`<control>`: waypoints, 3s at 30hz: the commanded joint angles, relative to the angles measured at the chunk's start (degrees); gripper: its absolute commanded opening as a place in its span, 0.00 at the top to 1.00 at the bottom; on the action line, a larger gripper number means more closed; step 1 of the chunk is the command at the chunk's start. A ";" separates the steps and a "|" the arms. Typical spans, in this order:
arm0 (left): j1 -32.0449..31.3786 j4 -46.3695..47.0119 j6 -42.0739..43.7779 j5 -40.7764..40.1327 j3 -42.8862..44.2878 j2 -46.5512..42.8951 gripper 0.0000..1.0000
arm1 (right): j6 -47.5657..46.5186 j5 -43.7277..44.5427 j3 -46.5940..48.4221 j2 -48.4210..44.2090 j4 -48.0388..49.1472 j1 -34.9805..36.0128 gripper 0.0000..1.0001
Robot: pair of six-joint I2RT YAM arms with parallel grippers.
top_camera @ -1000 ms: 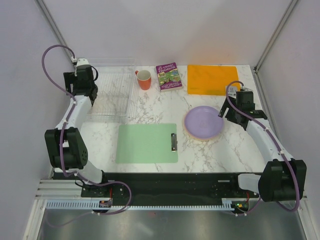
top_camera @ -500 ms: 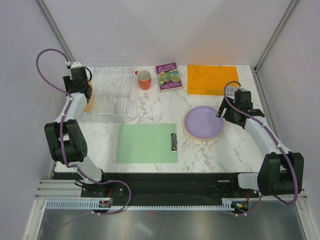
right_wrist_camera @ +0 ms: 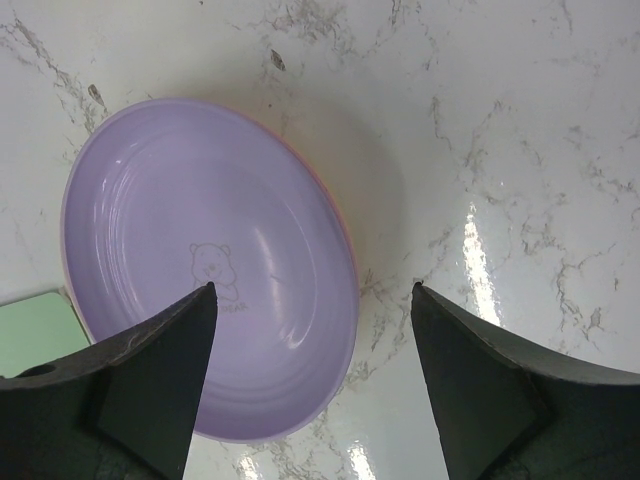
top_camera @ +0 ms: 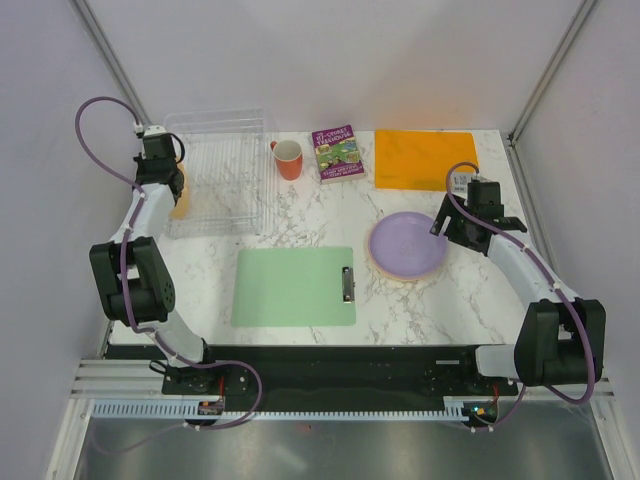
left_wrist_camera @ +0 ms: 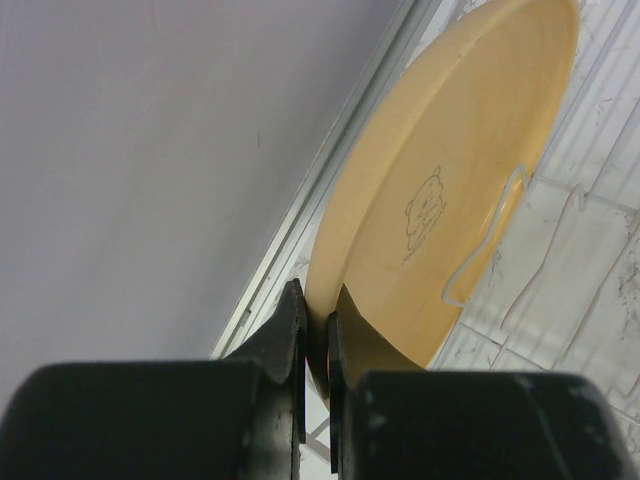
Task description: Unload the plates from the dish rack
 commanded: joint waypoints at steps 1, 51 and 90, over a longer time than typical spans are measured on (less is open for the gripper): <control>0.21 0.97 -4.05 2.20 2.77 0.86 0.98 | 0.18 -0.56 0.07 0.26 1.68 -0.16 0.15; -19.37 0.12 10.91 -14.29 7.24 -12.94 0.98 | -2.10 0.32 -0.64 -10.36 -0.69 -0.60 0.14; -40.30 -0.18 -34.11 44.65 -8.39 -21.29 0.98 | 12.75 -14.10 0.24 -7.30 20.22 18.83 0.39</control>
